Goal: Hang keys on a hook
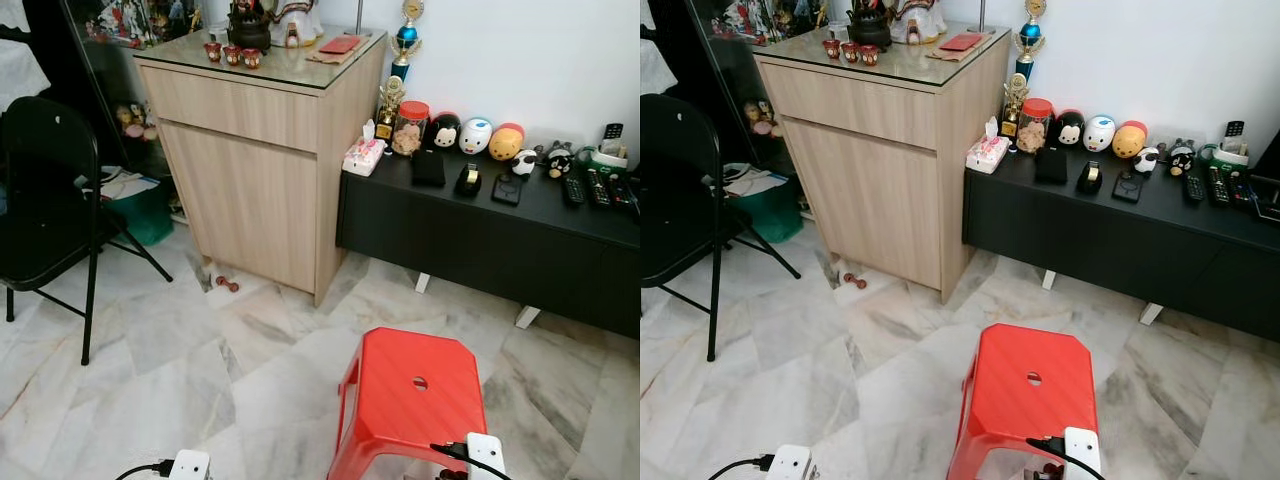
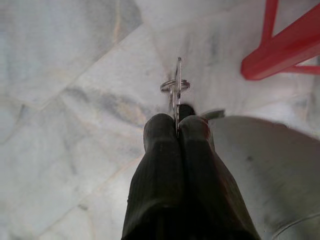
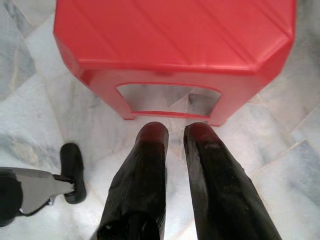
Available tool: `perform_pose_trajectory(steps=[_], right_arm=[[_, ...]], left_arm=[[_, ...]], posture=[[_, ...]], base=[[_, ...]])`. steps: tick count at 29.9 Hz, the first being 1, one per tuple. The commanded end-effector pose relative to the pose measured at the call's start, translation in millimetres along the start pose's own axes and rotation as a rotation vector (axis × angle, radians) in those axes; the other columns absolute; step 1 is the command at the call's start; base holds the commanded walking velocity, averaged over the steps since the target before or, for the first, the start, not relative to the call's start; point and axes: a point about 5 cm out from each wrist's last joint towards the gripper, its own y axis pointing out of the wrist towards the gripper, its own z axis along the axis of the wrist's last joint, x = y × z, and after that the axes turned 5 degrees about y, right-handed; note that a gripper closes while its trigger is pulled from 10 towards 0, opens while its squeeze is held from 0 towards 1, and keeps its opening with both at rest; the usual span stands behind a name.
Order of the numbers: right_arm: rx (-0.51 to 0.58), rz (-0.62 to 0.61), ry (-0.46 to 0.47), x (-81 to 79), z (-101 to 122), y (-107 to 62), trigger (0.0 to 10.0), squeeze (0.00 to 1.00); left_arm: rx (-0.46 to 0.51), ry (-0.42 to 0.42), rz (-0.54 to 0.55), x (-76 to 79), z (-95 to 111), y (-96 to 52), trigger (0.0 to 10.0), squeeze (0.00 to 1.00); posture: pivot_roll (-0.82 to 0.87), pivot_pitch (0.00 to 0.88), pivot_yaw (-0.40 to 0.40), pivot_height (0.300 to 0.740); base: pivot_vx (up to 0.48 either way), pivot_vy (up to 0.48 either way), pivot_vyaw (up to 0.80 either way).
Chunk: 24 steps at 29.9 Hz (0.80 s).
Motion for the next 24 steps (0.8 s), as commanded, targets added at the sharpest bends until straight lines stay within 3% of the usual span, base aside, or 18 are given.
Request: perform_pose_trajectory(steps=[1, 6, 24], right_arm=[[-0.001, 0.000, 0.027, -3.5, -5, -0.1, 10.0, 0.00], [-0.016, 0.038, 0.003, -21.6, -12, 2.0, 10.0, 0.00], [-0.001, 0.047, -0.013, -22.7, -4, 3.2, 10.0, 0.00]], left_arm=[[-0.088, 0.033, -0.025, 4.6, -24, -5.0, 10.0, 0.00], [-0.102, 0.051, -0.025, 2.0, -26, -5.7, 10.0, 0.00], [-0.136, 0.048, -0.017, 4.8, -32, -6.8, 10.0, 0.00]], posture=[[0.16, 0.000, -0.021, 0.740], [0.15, 0.000, -0.012, 0.740], [0.15, 0.000, -0.035, 0.740]], base=[[0.000, 0.000, 0.00], [-0.210, 0.000, 0.00], [-0.343, 0.000, 0.00]])
